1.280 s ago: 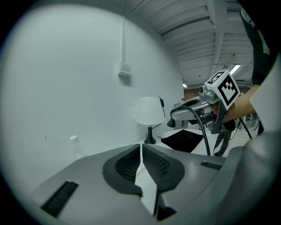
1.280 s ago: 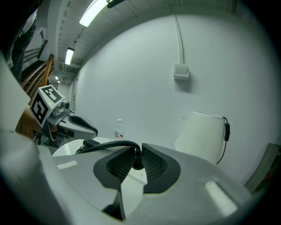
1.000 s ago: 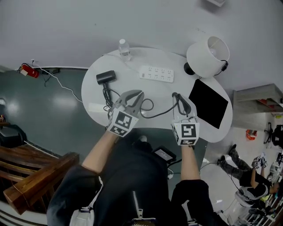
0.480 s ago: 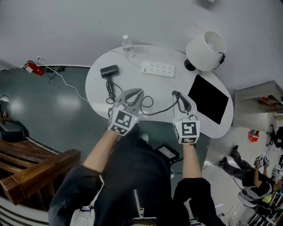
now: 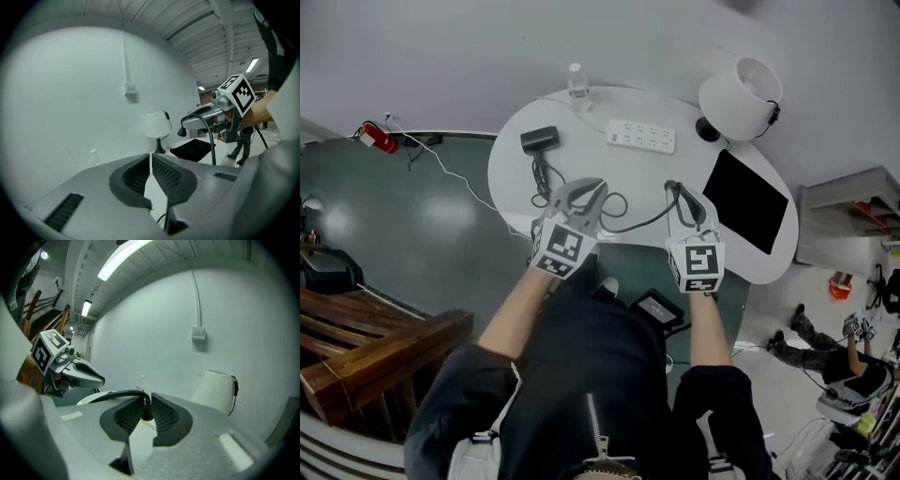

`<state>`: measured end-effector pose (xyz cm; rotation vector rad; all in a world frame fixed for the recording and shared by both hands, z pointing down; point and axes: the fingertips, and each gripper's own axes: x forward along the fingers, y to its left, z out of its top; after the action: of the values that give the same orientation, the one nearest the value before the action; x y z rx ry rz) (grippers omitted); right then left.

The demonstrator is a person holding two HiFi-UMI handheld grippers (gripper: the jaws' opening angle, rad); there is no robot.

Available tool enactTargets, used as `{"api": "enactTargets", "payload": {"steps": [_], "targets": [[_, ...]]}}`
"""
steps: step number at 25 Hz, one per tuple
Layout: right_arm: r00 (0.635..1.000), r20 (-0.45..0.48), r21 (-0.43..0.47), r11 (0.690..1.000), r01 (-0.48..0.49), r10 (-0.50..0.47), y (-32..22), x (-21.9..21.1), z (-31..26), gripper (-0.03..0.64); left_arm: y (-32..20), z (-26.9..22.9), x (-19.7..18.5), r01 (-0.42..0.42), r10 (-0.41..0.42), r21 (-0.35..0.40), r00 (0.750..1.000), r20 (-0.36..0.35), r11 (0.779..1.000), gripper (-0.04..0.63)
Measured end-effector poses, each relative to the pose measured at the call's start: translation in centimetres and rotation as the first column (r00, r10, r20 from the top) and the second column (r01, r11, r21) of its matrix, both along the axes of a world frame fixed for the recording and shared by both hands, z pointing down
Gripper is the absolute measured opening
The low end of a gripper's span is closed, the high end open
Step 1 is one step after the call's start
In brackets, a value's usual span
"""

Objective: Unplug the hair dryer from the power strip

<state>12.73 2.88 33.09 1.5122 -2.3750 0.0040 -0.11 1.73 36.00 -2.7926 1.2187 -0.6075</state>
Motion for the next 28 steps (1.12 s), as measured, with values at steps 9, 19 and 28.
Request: {"api": "enactTargets", "payload": {"steps": [9, 19, 28], "targets": [[1.0, -0.01, 0.009, 1.0, 0.0, 0.0, 0.6, -0.2, -0.5, 0.051, 0.5, -0.4, -0.2, 0.002, -0.002, 0.014, 1.0, -0.002, 1.0, 0.025], [1.0, -0.013, -0.002, 1.0, 0.004, -0.004, 1.4, -0.5, -0.3, 0.051, 1.2, -0.5, -0.2, -0.001, 0.001, 0.013, 1.0, -0.005, 1.0, 0.025], [1.0, -0.017, -0.01, 1.0, -0.002, 0.001, 0.8, -0.2, 0.3, 0.051, 0.7, 0.0, -0.1, -0.005, 0.005, 0.004, 1.0, 0.0, 1.0, 0.025]]}}
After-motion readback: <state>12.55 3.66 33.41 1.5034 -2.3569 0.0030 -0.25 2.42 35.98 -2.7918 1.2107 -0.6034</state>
